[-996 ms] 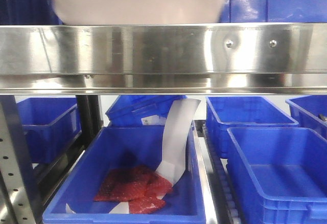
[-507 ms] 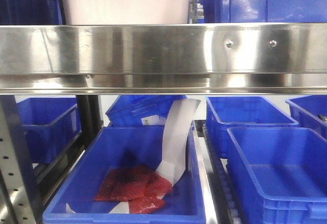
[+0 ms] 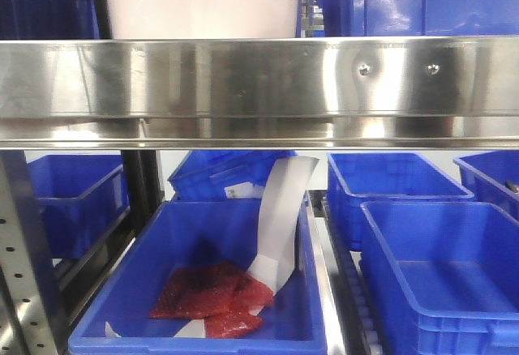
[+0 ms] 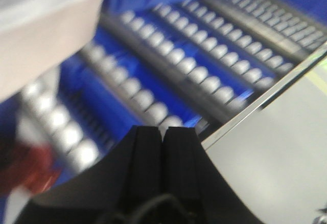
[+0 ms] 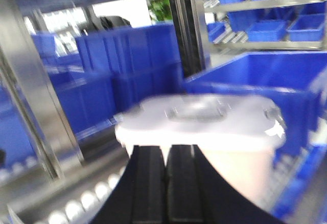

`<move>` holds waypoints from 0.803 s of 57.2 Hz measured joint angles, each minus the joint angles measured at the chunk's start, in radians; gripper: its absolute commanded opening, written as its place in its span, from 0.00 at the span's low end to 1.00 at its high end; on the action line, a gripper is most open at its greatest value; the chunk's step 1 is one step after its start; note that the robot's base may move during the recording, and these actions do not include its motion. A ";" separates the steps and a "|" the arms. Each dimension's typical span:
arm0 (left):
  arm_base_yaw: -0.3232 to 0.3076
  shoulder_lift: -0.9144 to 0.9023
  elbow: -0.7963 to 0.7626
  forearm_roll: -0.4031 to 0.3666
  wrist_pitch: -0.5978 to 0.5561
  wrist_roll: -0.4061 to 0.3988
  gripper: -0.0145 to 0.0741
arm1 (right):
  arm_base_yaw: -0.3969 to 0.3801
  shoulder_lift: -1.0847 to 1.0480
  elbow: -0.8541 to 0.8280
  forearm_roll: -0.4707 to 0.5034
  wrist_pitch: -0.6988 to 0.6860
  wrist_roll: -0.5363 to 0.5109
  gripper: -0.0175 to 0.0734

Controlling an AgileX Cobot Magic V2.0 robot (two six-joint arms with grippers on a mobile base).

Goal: Grab white bin and place on right shelf
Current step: 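Open both grippers and release the bin on the shelf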

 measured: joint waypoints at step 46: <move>-0.138 -0.747 0.771 0.660 -0.599 -0.345 0.03 | 0.000 -0.855 0.925 -0.340 -0.421 0.154 0.27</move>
